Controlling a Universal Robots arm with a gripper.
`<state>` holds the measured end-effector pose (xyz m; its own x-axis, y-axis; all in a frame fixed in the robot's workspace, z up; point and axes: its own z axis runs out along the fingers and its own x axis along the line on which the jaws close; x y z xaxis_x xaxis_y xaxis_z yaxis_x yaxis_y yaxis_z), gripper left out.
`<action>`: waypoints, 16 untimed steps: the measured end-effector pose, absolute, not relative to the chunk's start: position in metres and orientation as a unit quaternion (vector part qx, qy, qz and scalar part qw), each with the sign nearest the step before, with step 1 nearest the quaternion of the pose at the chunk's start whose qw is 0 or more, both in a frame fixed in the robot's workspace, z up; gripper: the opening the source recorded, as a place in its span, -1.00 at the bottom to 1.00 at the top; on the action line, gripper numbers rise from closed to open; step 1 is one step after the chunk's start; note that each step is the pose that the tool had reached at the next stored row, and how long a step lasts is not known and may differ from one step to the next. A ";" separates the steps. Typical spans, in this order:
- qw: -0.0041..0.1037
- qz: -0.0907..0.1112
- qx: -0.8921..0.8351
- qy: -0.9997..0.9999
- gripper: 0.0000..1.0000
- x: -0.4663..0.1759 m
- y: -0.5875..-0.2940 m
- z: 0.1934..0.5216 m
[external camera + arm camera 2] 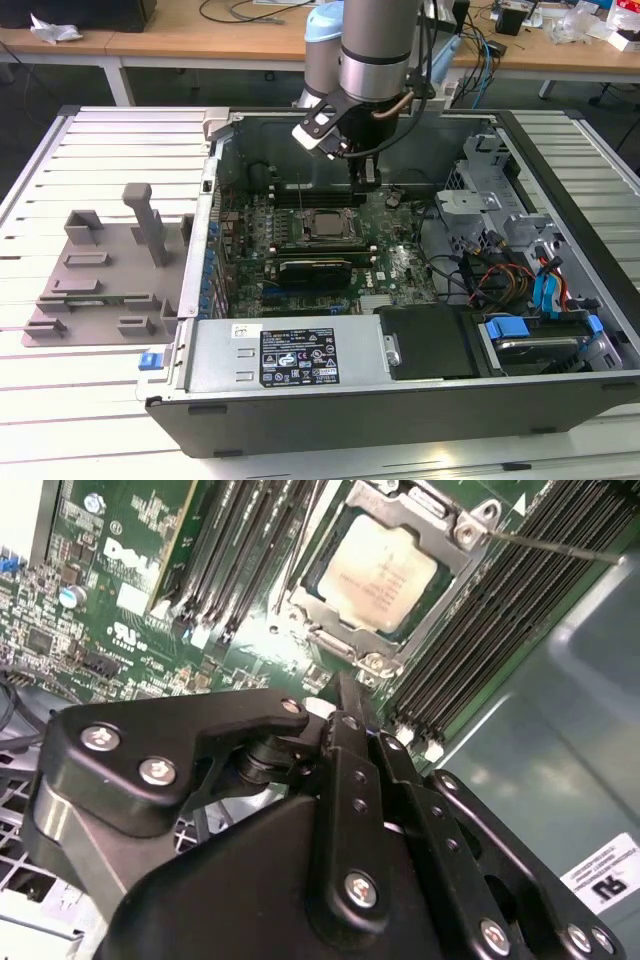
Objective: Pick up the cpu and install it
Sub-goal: 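Close the cpu cover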
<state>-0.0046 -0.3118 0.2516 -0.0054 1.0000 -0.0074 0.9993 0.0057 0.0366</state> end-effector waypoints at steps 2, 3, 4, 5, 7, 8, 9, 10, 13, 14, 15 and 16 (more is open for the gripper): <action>0.016 0.010 0.705 0.709 -0.79 -0.005 -0.312 0.251; 0.016 0.010 0.705 0.709 -0.79 -0.005 -0.312 0.251; 0.016 0.010 0.705 0.709 -0.79 -0.005 -0.312 0.252; 0.010 0.006 0.705 0.709 -0.79 -0.005 -0.312 0.251; -0.004 -0.008 0.705 0.709 -0.79 -0.004 -0.312 0.251; -0.009 -0.012 0.705 0.709 -0.79 -0.004 -0.312 0.251; -0.009 -0.012 0.705 0.709 -0.79 -0.004 -0.312 0.251; -0.009 -0.013 0.705 0.709 -0.79 -0.004 -0.312 0.251; -0.009 -0.012 0.705 0.709 -0.79 -0.007 -0.312 0.247; -0.009 -0.011 0.705 0.709 -0.79 -0.008 -0.312 0.246; -0.009 -0.010 0.705 0.709 -0.79 -0.010 -0.312 0.245; -0.009 -0.009 0.705 0.709 -0.79 -0.011 -0.312 0.244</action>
<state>-0.0107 -0.3121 0.2440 -0.0058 1.0000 0.0002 0.9997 0.0058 -0.0255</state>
